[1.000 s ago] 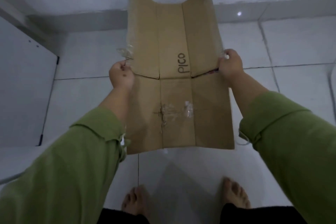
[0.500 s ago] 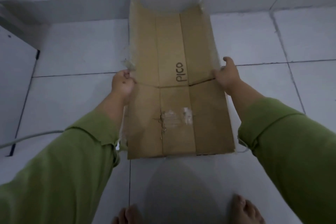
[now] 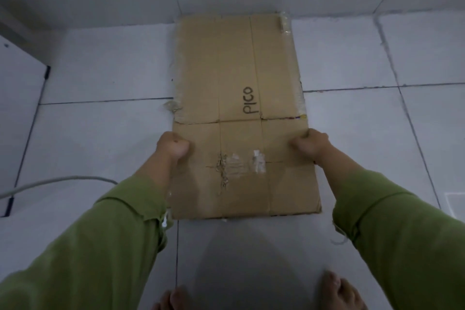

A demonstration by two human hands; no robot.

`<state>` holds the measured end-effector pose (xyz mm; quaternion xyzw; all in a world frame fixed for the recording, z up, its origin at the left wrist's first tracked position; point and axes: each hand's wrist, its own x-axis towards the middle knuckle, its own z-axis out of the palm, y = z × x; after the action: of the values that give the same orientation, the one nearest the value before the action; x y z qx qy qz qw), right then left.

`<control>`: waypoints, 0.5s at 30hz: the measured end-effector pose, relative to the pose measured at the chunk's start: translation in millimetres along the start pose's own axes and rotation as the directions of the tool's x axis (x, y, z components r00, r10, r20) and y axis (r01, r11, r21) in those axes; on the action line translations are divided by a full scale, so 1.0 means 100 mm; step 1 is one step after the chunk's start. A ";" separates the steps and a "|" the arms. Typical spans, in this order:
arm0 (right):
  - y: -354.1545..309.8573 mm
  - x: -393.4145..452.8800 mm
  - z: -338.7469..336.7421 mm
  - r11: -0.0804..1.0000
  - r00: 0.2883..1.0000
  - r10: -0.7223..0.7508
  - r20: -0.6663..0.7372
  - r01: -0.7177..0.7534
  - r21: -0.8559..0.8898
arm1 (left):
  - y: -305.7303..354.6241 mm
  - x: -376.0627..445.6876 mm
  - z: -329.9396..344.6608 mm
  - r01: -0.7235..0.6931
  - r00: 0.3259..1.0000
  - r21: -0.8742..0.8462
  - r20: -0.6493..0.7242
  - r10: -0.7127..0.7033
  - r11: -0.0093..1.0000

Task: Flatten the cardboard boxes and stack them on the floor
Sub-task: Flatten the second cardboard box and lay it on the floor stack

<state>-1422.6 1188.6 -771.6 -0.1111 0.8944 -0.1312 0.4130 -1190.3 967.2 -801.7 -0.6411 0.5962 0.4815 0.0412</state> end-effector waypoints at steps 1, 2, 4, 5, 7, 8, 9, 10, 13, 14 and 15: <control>-0.02 0.01 0.00 1.000 1.000 -0.005 0.026 0.005 0.018 | -0.03 0.00 -0.02 -0.007 1.000 -0.054 0.002 0.008 0.998; -0.03 0.02 0.00 1.000 0.999 -0.015 0.052 0.014 0.023 | -0.07 0.01 -0.04 -0.035 0.999 -0.069 0.003 0.035 0.997; -0.05 0.02 0.04 0.999 0.998 -0.023 0.064 0.025 -0.021 | -0.13 -0.04 -0.06 -0.111 0.994 -0.004 -0.010 0.111 0.994; -0.04 0.02 0.06 0.999 0.999 -0.017 0.038 0.018 -0.044 | -0.15 -0.06 -0.05 -0.129 0.992 0.037 -0.006 0.129 0.991; -0.02 0.02 0.10 0.998 1.000 0.004 -0.020 -0.005 -0.057 | -0.14 -0.14 -0.02 -0.120 0.993 0.098 0.028 0.118 0.988; -0.02 0.03 0.11 0.998 0.999 -0.001 -0.046 -0.002 -0.056 | -0.12 -0.18 0.00 -0.121 0.992 0.123 0.037 0.118 0.985; -0.02 0.05 0.10 0.998 0.998 -0.010 -0.068 0.006 -0.059 | -0.10 -0.19 0.01 -0.122 0.992 0.147 0.032 0.119 0.982; -0.04 0.06 0.08 0.997 0.996 -0.024 -0.083 0.018 -0.078 | -0.10 -0.18 0.02 -0.129 0.992 0.159 0.024 0.127 0.979; -0.10 0.11 0.05 0.992 0.995 -0.036 -0.089 0.025 -0.126 | -0.07 -0.13 0.05 -0.112 0.994 0.177 0.006 0.112 0.978; -0.11 0.13 0.05 0.991 0.996 -0.032 -0.087 0.020 -0.136 | -0.06 -0.10 0.05 -0.095 0.995 0.180 0.006 0.096 0.979; -0.12 0.14 0.06 0.990 0.996 -0.022 -0.085 0.010 -0.143 | -0.05 -0.08 0.05 -0.083 0.997 0.177 0.010 0.082 0.981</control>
<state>-1426.0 1171.9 -781.3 -0.1418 0.9176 -0.0751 0.3637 -1188.1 977.5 -801.8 -0.6089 0.6628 0.4287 0.0789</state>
